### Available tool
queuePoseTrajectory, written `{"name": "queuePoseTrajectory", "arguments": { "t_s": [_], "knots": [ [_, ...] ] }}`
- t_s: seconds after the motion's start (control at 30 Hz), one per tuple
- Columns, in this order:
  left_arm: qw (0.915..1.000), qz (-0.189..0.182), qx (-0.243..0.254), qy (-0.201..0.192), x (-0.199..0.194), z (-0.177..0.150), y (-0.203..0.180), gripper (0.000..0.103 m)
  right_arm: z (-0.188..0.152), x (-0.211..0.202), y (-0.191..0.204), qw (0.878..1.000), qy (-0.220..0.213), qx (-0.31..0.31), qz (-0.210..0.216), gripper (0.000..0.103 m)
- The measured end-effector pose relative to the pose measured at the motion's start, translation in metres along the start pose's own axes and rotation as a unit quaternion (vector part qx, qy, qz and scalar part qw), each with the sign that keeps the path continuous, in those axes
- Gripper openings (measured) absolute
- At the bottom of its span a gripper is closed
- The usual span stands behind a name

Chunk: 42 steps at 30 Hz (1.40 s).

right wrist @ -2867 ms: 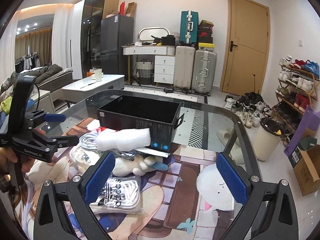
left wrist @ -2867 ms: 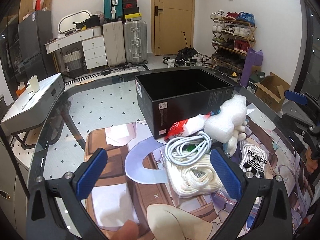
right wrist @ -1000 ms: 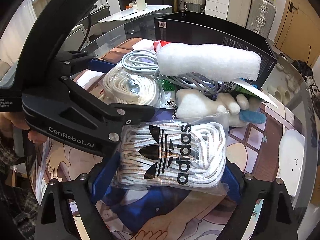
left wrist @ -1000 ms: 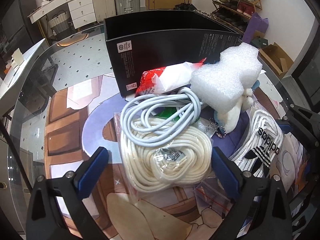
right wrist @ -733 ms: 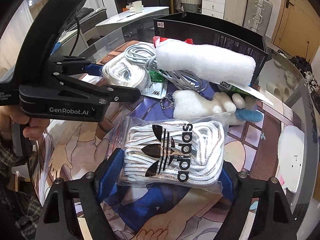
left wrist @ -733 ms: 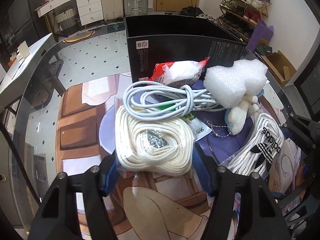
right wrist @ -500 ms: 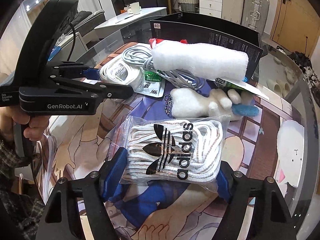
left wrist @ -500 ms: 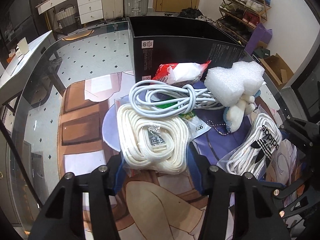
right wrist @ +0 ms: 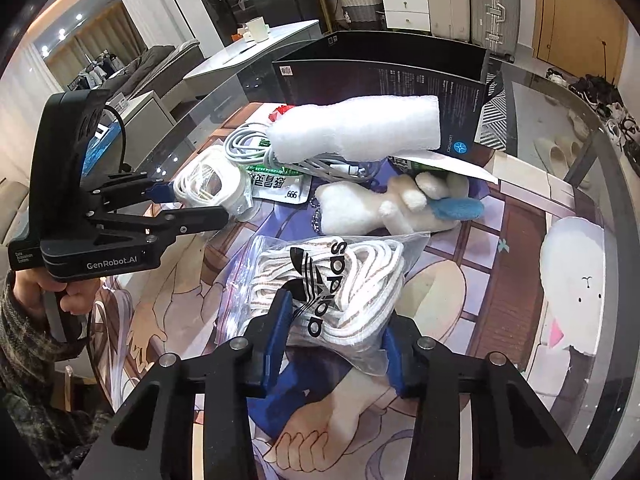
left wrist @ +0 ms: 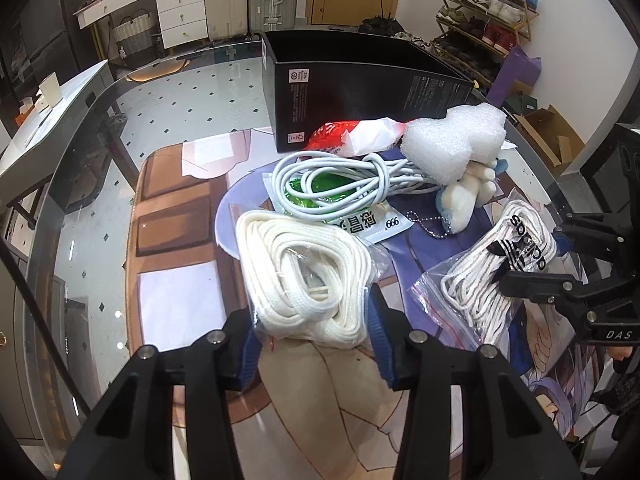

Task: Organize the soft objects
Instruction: 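Grasp the bagged white rope with the left tool while the right tool grasps the adidas bag, then lift both bags and carry them over the black box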

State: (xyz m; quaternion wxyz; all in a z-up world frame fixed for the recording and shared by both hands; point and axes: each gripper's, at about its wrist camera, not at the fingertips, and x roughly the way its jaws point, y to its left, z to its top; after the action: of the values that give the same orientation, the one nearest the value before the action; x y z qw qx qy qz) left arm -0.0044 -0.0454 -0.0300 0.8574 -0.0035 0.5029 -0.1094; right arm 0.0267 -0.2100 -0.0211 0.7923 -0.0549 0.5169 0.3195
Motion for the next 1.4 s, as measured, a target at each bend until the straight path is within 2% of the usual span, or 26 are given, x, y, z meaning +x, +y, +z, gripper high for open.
{"name": "queuePoseTrajectory", "arguments": {
  "t_s": [0.23, 0.3, 0.5, 0.83, 0.97, 1.4],
  "knots": [
    [0.9999, -0.002, 0.002, -0.011, -0.015, -0.005, 0.000, 0.045, -0.010, -0.016, -0.004, 1.000, -0.011, 0.006, 0.008, 0.023],
    [0.9999, -0.001, 0.003, -0.016, -0.021, -0.004, -0.001, 0.045, -0.010, -0.021, -0.008, 1.000, -0.014, 0.015, 0.015, 0.021],
    [0.9996, 0.000, 0.007, -0.027, -0.030, -0.003, -0.004, 0.045, -0.010, -0.037, -0.024, 0.998, -0.031, 0.039, 0.026, 0.020],
    [0.9992, 0.006, 0.013, -0.038, -0.038, 0.010, -0.015, 0.045, -0.006, -0.077, -0.038, 0.997, -0.060, 0.047, -0.002, 0.021],
    [0.9989, 0.010, 0.015, -0.043, -0.041, 0.019, -0.016, 0.044, 0.002, -0.088, -0.042, 0.996, -0.074, 0.050, -0.018, 0.020],
    [0.9980, 0.024, 0.015, -0.056, -0.051, 0.039, -0.015, 0.042, 0.027, -0.111, -0.043, 0.992, -0.109, 0.054, -0.017, 0.020]
  ]
}}
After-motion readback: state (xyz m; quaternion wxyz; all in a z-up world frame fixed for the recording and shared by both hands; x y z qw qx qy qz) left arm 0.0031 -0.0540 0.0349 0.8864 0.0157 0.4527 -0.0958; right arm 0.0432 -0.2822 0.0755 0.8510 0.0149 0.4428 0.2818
